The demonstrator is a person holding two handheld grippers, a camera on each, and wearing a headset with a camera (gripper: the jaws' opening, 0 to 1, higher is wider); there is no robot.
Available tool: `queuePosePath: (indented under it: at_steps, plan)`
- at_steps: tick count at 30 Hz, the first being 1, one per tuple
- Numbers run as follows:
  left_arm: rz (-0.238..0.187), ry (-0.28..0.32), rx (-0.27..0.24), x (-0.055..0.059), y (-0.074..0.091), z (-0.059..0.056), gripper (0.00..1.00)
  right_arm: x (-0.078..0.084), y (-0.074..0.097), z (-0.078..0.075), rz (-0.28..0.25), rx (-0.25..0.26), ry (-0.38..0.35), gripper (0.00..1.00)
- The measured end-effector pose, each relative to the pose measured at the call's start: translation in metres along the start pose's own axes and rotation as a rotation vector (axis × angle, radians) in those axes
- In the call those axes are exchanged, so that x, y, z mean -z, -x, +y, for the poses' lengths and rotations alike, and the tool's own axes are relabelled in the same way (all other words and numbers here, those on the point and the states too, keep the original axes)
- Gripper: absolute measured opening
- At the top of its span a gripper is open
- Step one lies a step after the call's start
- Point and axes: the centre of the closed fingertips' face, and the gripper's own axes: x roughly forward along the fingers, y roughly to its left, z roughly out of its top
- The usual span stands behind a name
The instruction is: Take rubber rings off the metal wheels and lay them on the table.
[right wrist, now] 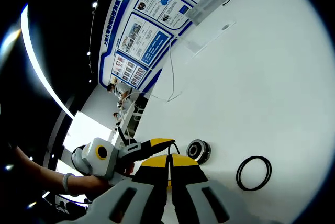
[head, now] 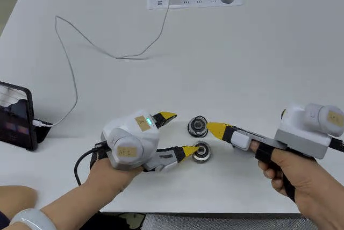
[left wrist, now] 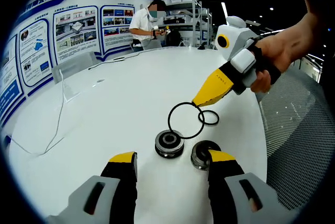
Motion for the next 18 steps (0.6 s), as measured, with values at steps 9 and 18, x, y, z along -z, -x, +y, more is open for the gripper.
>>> queuePosePath:
  at_steps: [9, 18]
  plan:
    - [-0.003, 0.005, 0.0, 0.003, 0.003, -0.002, 0.57, 0.003, 0.027, -0.025, -0.031, 0.065, -0.045, 0.02]
    - [0.006, 0.016, -0.002, 0.007, 0.004, -0.002, 0.59, 0.003, 0.043, -0.057, -0.042, 0.147, -0.062, 0.02]
